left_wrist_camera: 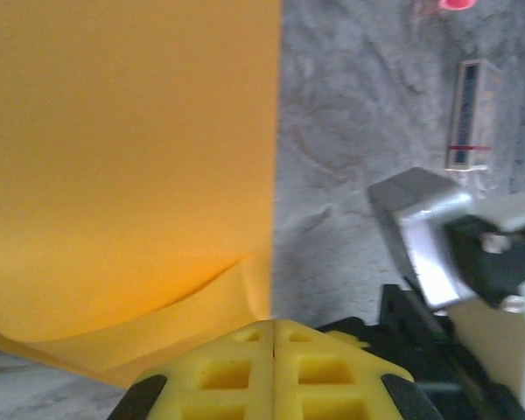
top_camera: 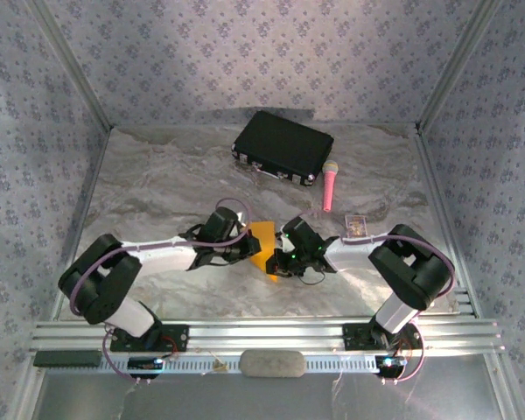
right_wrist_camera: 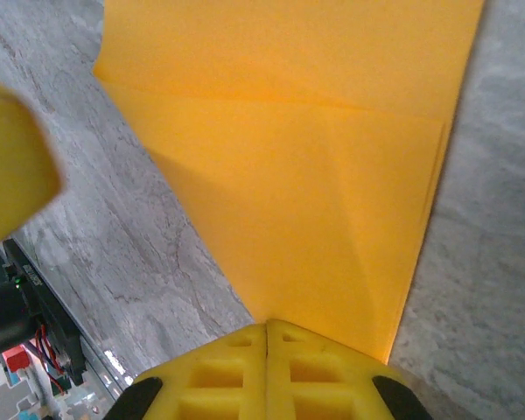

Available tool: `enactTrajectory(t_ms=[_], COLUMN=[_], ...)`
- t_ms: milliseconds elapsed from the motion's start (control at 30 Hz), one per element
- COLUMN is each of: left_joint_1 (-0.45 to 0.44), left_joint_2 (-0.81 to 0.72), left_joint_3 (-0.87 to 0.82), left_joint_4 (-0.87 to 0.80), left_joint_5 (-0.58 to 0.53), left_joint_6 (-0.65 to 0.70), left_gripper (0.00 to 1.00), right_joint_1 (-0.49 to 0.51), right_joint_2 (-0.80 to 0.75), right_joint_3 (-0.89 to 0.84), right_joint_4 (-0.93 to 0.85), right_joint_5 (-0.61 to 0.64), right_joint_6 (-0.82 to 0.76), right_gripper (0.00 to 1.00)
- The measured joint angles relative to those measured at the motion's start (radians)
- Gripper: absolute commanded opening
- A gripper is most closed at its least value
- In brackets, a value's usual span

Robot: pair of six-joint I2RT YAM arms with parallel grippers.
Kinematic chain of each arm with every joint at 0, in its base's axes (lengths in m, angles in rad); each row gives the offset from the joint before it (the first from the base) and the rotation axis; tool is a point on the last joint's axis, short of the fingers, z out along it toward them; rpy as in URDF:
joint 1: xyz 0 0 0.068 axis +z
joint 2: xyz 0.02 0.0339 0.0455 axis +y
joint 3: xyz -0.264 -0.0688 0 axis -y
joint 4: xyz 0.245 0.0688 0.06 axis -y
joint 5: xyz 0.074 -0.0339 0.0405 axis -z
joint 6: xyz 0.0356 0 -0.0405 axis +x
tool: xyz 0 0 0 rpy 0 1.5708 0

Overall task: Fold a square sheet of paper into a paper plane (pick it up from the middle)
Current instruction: Third fold the triangle at the center of the table.

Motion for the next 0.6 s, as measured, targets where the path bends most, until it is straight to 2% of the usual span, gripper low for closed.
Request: enactTrajectory(t_ms=[300,600], left_joint_1=[-0.061,-0.051], left_joint_2=[0.051,0.119], left_joint_3=[0.0,-0.009], left_joint_4=[0.01,0.008], left_joint_5=[-0.012,-0.041], left_joint_6=[-0.039,-0.056], left_gripper=[0.0,0.0], right_joint_1=[0.0,-0.001], right_joint_2=[-0.001,-0.003], right_joint_3=[-0.001,-0.006], right_joint_4=[0.0,0.005], right_joint_5=[0.001,0.001], right_joint_6=[0.011,0.016], right_gripper=[0.0,0.0])
